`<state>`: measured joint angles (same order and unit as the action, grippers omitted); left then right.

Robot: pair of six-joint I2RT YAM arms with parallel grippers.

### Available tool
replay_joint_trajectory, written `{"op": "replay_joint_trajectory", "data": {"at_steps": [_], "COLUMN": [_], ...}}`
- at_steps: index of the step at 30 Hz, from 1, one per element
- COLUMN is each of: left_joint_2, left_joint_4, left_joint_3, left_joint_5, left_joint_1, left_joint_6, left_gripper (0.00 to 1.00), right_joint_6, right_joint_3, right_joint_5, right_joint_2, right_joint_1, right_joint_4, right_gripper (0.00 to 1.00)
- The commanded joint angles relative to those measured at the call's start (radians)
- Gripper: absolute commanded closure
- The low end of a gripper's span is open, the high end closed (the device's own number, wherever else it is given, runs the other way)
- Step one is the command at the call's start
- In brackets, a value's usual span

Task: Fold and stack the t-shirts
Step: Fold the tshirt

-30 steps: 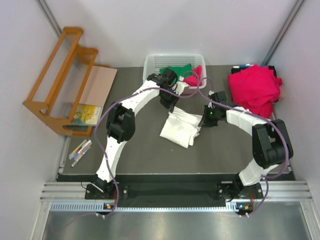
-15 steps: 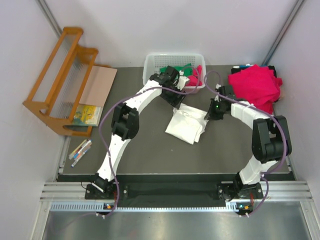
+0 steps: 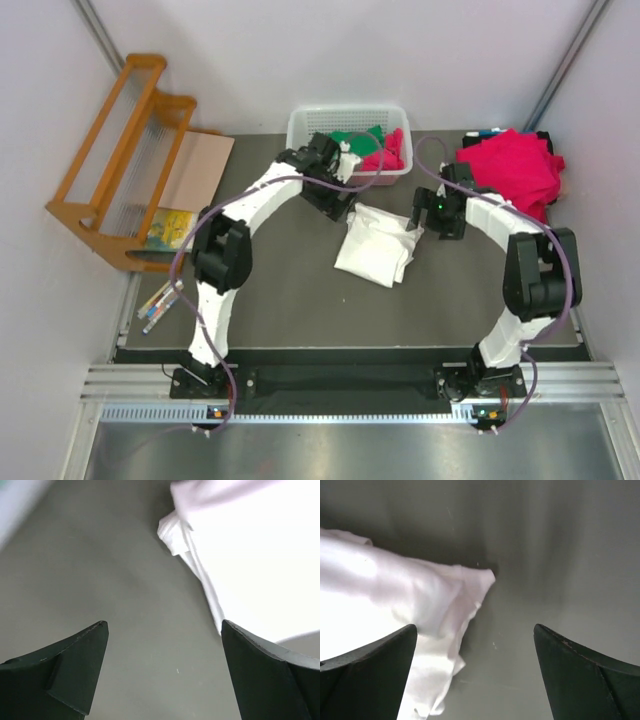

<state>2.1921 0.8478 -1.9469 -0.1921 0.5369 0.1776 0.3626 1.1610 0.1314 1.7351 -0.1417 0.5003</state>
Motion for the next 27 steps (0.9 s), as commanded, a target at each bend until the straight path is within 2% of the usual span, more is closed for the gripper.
{"op": "replay_joint_trajectory", "data": {"at_steps": [1,4,5,7,8,9,12,16,19,22,25,27], "left_joint_2": [-0.258,-0.354,-0.418,-0.495,-0.573,-0.606,-0.666,-0.673,-0.689,-0.687,-0.675,-0.666], "left_joint_4": [-0.033,-0.033,-0.071,-0.146,-0.233,-0.266,-0.283,-0.256,-0.263,-0.239,-0.225,-0.216], "left_joint_3": [-0.015,-0.003,0.021,0.165,0.228,0.349,0.486,0.560,0.597,0.589,0.580,0.582], "left_joint_5": [-0.127,-0.178,-0.184,-0.164,-0.141,-0.120,-0.078,-0.085,-0.089,-0.096,-0.098,-0.102], "left_joint_1": [-0.075,-0.141,-0.153,-0.170,-0.170,-0.169,-0.175,-0.205,-0.227,-0.253,-0.284,-0.301], "left_joint_6": [-0.055,-0.087,-0.096,-0.118,-0.116,-0.112,-0.096,-0.099,-0.092,-0.086,-0.082,-0.075], "left_gripper": [0.01,0.01,0.01,0.01,0.01,0.01,0.01,0.01,0.01,0.01,0.01,0.01], "right_joint_6": [0.010,0.019,0.021,0.035,0.051,0.099,0.192,0.289,0.309,0.296,0.247,0.211], "right_joint_3": [0.068,0.086,0.086,0.071,0.051,0.028,-0.069,-0.129,-0.115,-0.095,-0.043,-0.009], "right_joint_5": [-0.064,0.023,0.098,0.186,0.283,0.337,0.477,0.600,0.605,0.554,0.418,0.379], "right_joint_2": [-0.198,-0.261,-0.269,-0.273,-0.272,-0.272,-0.211,-0.071,0.032,0.116,0.187,0.169], "right_joint_1": [0.005,-0.012,-0.034,-0.062,-0.084,-0.093,-0.128,-0.139,-0.136,-0.121,-0.113,-0.119], "right_joint_4": [0.024,0.029,0.026,-0.003,-0.032,-0.067,-0.244,-0.406,-0.456,-0.434,-0.309,-0.258], "right_gripper": [0.00,0.00,0.00,0.00,0.00,0.00,0.00,0.00,0.00,0.00,0.01,0.00]}}
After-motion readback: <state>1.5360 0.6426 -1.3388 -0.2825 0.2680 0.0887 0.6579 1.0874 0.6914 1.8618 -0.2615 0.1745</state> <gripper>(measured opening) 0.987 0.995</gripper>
